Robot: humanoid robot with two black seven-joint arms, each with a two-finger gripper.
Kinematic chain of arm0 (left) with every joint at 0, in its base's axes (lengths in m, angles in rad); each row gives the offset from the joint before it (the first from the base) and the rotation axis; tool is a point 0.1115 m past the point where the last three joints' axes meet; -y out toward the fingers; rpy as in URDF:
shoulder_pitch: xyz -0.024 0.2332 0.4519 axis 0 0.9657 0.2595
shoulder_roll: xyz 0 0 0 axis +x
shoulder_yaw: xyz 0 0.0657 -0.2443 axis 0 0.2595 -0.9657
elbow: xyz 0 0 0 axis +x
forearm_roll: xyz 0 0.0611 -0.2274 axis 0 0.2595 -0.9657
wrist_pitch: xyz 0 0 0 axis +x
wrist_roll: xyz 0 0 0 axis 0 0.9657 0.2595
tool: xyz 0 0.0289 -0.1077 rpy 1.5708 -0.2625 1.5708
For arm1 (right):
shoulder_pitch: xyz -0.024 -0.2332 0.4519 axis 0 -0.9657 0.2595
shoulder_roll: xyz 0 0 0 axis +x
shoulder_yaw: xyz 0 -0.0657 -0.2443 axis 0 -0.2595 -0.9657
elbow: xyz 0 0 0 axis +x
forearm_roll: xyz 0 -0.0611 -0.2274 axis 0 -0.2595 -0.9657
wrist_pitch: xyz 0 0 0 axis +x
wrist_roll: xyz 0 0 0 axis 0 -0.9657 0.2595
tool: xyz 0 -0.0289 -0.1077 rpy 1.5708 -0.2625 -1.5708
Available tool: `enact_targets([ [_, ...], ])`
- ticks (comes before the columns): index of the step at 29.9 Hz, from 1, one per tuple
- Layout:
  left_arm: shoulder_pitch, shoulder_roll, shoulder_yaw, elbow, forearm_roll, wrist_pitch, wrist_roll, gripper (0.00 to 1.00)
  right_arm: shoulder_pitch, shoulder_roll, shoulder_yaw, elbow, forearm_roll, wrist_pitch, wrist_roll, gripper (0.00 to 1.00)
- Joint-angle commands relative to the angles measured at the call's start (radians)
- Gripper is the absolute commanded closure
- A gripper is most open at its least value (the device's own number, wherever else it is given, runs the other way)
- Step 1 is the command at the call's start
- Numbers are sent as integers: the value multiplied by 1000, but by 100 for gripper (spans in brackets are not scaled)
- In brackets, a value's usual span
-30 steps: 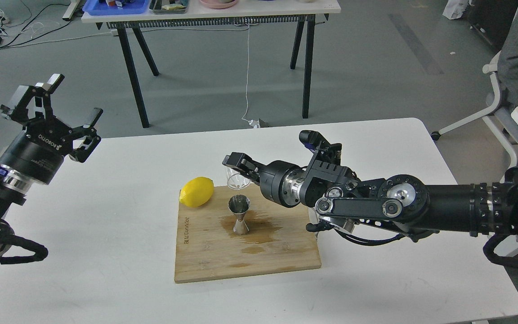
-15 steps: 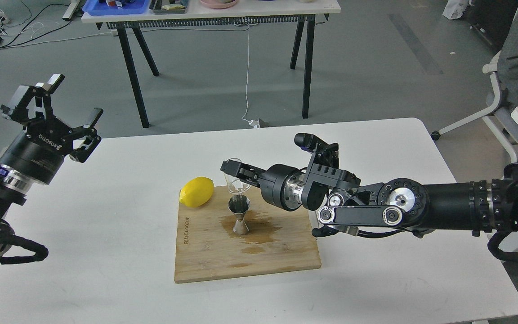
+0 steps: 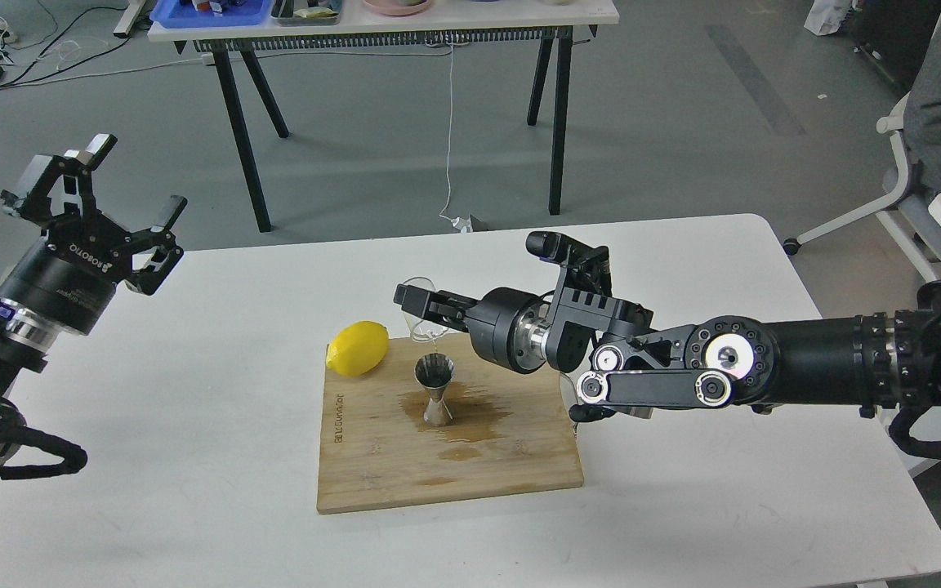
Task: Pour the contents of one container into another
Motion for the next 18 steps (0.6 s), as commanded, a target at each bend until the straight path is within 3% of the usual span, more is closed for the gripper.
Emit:
enact_targets([
  [1,-2,0,0,0,0,0,0,4,2,0,-3,-1,-12,0,0,60],
  [12,0,0,0,0,0,1,0,4,-22,2,43,5,69,-14,-9,60],
  [18,0,-2,0,9,0,1,0,4,-194,9,292,5,277,-15,-15,60],
])
